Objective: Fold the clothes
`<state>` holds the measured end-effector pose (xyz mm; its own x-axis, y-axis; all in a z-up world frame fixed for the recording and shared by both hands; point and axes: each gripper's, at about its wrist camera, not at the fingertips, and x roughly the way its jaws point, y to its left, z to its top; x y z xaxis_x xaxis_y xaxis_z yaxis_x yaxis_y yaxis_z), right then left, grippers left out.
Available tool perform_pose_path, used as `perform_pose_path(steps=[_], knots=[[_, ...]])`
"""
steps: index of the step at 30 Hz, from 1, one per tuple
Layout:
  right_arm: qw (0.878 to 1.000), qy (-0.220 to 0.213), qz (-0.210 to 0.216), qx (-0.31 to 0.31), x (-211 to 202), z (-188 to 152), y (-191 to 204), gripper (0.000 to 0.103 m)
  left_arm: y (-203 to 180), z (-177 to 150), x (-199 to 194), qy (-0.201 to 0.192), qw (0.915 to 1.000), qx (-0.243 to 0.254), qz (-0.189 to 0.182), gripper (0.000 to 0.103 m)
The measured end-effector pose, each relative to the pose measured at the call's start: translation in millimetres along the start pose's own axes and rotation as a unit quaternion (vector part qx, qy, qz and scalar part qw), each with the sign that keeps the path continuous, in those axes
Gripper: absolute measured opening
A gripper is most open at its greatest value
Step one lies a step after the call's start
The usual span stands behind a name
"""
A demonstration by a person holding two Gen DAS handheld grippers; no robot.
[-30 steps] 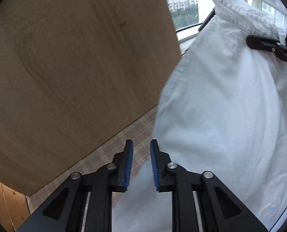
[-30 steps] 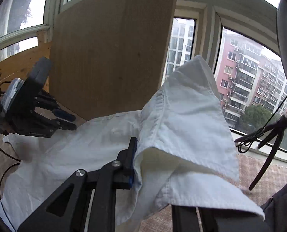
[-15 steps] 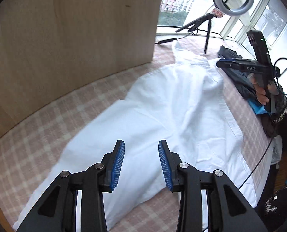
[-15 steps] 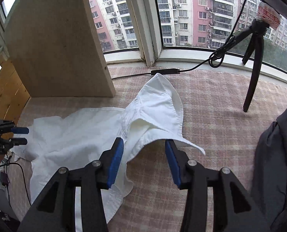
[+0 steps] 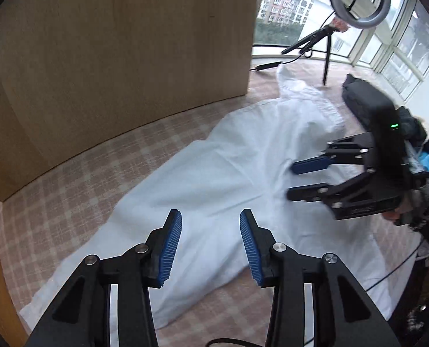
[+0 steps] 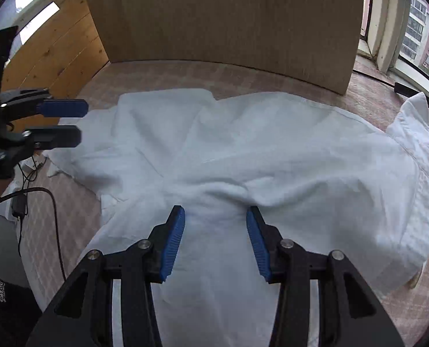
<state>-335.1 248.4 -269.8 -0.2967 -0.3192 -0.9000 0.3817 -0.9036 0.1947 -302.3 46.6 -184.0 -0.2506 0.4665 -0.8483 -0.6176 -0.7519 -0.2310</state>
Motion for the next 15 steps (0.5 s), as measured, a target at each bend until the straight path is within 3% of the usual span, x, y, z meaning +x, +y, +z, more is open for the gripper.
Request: perform_pose_path(steps=[1, 2, 4, 6, 7, 9, 12, 15], knots=[[1.0, 0.002, -0.008, 0.009, -2, -1, -3, 0.043, -11, -4, 7, 0.001, 0.9997, 0.01, -0.024, 0.043], [1.0, 0.004, -0.016, 0.019, -5, -2, -6, 0.042, -18, -10, 19, 0.014, 0.9994, 0.023, -0.021, 0.044], [0.999, 0.004, -0.036, 0.039, -17, -9, -15, 0.042, -32, -20, 47, 0.046, 0.9978, 0.048, -0.001, 0.044], [0.996, -0.006, -0.057, 0.063, -49, -29, -28, 0.042, -27, -41, 73, 0.092, 0.9933, 0.055, 0.044, 0.044], [0.995, -0.015, -0.066, 0.076, -69, -42, -34, 0.042, -25, -49, 74, 0.095, 0.9917, 0.059, 0.063, 0.042], [0.991, -0.033, -0.083, 0.103, -109, -68, -47, 0.042, -17, -67, 60, 0.086, 0.9916, 0.046, 0.085, 0.044], [0.984, -0.083, -0.076, 0.138, -178, -108, -61, 0.043, -10, -96, 24, 0.05, 0.9943, 0.017, 0.092, 0.041], [0.982, -0.112, -0.062, 0.141, -218, -132, -62, 0.043, -42, -118, 9, 0.038, 0.9973, 0.017, 0.061, 0.041]])
